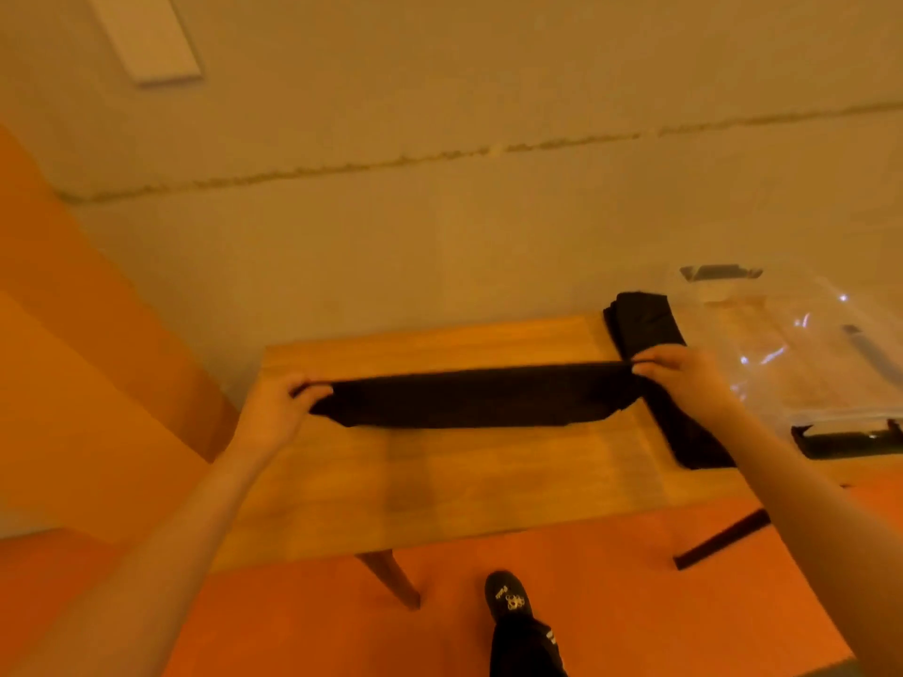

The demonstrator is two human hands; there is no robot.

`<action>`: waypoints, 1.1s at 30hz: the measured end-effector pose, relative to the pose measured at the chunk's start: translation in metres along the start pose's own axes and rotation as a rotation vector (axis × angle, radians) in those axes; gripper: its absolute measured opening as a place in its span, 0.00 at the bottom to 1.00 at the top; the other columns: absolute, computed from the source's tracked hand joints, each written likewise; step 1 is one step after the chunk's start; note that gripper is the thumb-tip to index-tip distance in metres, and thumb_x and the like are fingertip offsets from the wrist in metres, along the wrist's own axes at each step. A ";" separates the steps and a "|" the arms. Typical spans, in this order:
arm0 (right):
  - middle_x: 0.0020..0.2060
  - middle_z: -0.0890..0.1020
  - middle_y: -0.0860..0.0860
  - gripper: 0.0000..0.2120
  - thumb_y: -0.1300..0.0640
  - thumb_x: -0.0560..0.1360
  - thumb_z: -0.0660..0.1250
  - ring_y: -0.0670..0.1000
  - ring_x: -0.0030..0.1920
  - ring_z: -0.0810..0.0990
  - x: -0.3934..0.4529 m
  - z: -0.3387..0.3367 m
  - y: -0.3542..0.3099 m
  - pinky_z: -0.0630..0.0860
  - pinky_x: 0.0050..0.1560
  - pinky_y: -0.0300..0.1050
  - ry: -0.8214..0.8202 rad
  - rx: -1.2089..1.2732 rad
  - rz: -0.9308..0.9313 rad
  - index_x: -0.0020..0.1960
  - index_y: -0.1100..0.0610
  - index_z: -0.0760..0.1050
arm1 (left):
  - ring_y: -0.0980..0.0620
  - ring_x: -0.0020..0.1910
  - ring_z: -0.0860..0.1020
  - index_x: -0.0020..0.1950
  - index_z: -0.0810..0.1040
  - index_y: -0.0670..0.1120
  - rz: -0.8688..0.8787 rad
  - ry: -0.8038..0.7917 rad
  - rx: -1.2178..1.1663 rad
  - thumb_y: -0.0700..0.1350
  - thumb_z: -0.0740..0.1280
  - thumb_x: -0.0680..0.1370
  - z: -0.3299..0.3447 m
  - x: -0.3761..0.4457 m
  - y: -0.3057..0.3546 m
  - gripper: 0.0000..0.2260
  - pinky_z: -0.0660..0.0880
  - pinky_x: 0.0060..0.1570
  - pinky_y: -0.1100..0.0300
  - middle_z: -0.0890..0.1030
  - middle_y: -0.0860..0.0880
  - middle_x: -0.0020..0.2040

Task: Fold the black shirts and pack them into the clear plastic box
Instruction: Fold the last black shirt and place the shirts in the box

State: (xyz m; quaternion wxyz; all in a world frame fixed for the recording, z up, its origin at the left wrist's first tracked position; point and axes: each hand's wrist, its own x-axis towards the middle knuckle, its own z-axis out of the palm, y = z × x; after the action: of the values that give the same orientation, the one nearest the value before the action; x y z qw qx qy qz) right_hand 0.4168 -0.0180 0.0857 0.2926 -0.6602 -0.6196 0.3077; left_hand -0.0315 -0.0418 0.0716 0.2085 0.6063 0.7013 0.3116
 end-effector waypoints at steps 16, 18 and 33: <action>0.40 0.78 0.55 0.08 0.67 0.77 0.59 0.53 0.43 0.76 -0.022 -0.068 -0.102 0.73 0.45 0.44 0.227 0.087 -0.231 0.47 0.60 0.76 | 0.49 0.45 0.75 0.50 0.80 0.40 0.124 0.270 -0.217 0.39 0.64 0.77 -0.099 -0.008 0.089 0.06 0.68 0.43 0.60 0.78 0.45 0.45; 0.37 0.78 0.53 0.07 0.68 0.77 0.60 0.50 0.40 0.77 -0.035 -0.069 -0.101 0.76 0.39 0.34 0.229 0.187 -0.211 0.46 0.60 0.77 | 0.52 0.41 0.75 0.50 0.79 0.41 0.103 0.267 -0.312 0.38 0.65 0.77 -0.102 -0.021 0.088 0.05 0.69 0.37 0.67 0.78 0.47 0.41; 0.38 0.78 0.53 0.09 0.68 0.76 0.62 0.49 0.40 0.76 -0.022 -0.051 -0.051 0.75 0.31 0.29 0.032 0.342 0.077 0.43 0.58 0.77 | 0.63 0.22 0.72 0.44 0.77 0.38 -0.110 0.020 -0.434 0.34 0.63 0.77 -0.060 -0.032 0.043 0.05 0.66 0.22 0.73 0.75 0.44 0.33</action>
State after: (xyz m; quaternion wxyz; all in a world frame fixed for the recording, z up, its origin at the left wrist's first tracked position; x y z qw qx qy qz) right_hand 0.4226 -0.0375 0.1582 0.3983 -0.6289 -0.5277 0.4091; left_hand -0.0350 -0.0813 0.1410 0.3439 0.5048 0.6518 0.4495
